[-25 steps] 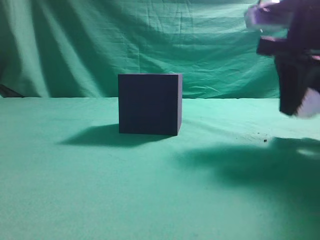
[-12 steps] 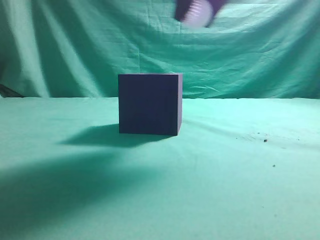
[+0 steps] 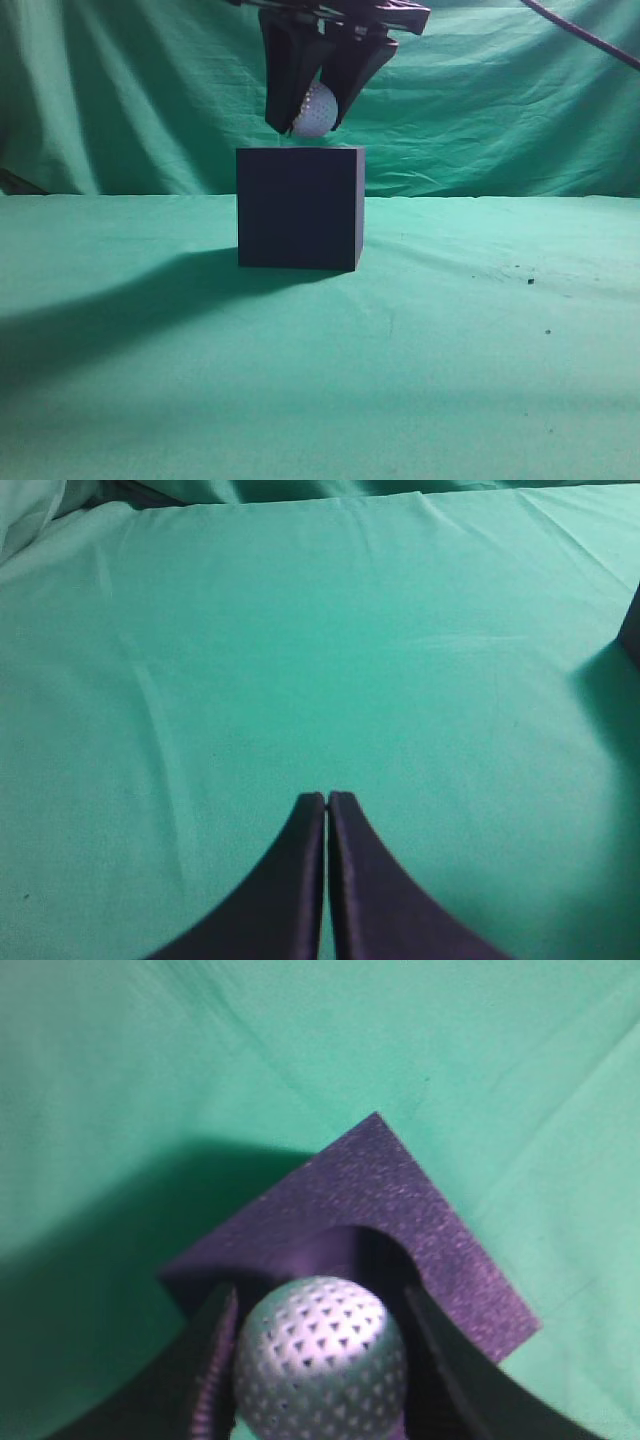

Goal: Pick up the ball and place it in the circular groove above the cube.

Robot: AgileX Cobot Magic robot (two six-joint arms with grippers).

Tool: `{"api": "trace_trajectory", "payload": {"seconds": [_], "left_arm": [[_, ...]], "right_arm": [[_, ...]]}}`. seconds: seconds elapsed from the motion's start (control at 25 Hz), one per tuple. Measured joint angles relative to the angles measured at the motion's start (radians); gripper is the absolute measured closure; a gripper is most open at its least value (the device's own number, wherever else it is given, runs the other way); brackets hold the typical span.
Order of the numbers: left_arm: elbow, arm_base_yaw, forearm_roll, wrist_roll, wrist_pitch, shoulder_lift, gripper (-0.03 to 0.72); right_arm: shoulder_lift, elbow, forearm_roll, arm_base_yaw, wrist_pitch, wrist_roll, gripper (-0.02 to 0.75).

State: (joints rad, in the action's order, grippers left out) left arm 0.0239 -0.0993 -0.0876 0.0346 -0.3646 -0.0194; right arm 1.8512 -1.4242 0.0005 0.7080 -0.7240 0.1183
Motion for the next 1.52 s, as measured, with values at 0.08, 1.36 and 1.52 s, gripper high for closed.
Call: {"api": "trace_trajectory", "payload": {"seconds": [0.08, 1.36, 1.52], "left_arm": [[0.000, 0.000, 0.000, 0.000, 0.000, 0.000, 0.688], [0.000, 0.000, 0.000, 0.000, 0.000, 0.000, 0.688], [0.000, 0.000, 0.000, 0.000, 0.000, 0.000, 0.688]], "right_arm": [[0.009, 0.000, -0.024, 0.000, 0.017, 0.000, 0.426], [-0.457, -0.007, -0.050, 0.001, -0.404, -0.149, 0.738], [-0.598, 0.067, -0.050, 0.001, -0.444, -0.188, 0.738]]}}
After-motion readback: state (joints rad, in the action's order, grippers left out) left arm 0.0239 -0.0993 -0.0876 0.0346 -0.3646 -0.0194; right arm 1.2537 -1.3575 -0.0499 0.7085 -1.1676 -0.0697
